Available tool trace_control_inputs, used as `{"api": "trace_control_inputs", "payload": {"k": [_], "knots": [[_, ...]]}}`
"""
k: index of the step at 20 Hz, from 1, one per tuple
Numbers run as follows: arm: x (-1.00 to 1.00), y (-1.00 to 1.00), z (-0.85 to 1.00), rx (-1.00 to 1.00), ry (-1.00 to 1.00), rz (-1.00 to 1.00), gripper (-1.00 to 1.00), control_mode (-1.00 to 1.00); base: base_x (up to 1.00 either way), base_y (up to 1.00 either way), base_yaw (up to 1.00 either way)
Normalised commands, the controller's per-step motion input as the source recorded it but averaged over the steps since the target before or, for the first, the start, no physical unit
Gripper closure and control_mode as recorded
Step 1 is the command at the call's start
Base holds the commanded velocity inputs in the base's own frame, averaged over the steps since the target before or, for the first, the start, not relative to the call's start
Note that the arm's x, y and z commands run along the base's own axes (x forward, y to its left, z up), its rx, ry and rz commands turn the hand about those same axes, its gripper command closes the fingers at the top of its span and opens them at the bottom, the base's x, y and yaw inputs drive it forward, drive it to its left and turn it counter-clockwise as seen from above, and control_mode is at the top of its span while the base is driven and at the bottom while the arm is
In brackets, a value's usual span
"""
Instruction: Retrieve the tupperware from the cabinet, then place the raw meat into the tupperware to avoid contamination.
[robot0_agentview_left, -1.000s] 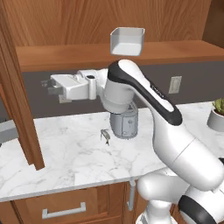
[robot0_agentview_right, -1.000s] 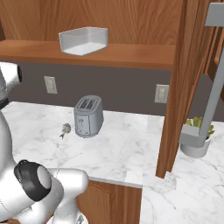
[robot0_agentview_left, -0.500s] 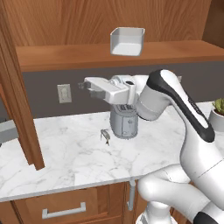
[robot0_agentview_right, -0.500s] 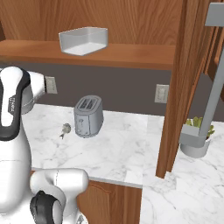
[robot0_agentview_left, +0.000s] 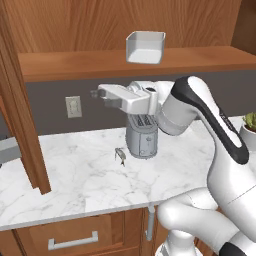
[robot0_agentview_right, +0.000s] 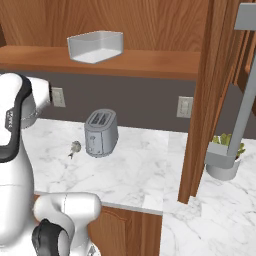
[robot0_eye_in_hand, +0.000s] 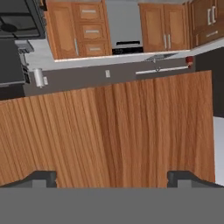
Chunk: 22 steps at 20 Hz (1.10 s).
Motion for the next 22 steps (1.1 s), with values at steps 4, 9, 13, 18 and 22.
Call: {"api": "trace_control_inputs", "payload": {"k": [4,9,13,18,22], "knots": [[0.02,-0.16,0.06,-0.16,0.00,-0.05,-1.00,-1.00,0.00,0.00,0.00],[0.07,-0.26,-0.08,-0.44,-0.03,-0.01,-1.00,-1.00,0.00,0.00,0.00],[0.02,-0.25,-0.15,-0.50,-0.06,0.03,-1.00,-1.00,0.00,0.00,0.00],[0.00,-0.27,-0.23,-0.50,-0.09,0.02,-1.00,-1.00,0.00,0.00,0.00],[-0.03,-0.26,-0.21,-0.50,-0.11,0.00,-1.00,-1.00,0.00,0.00,0.00]]}}
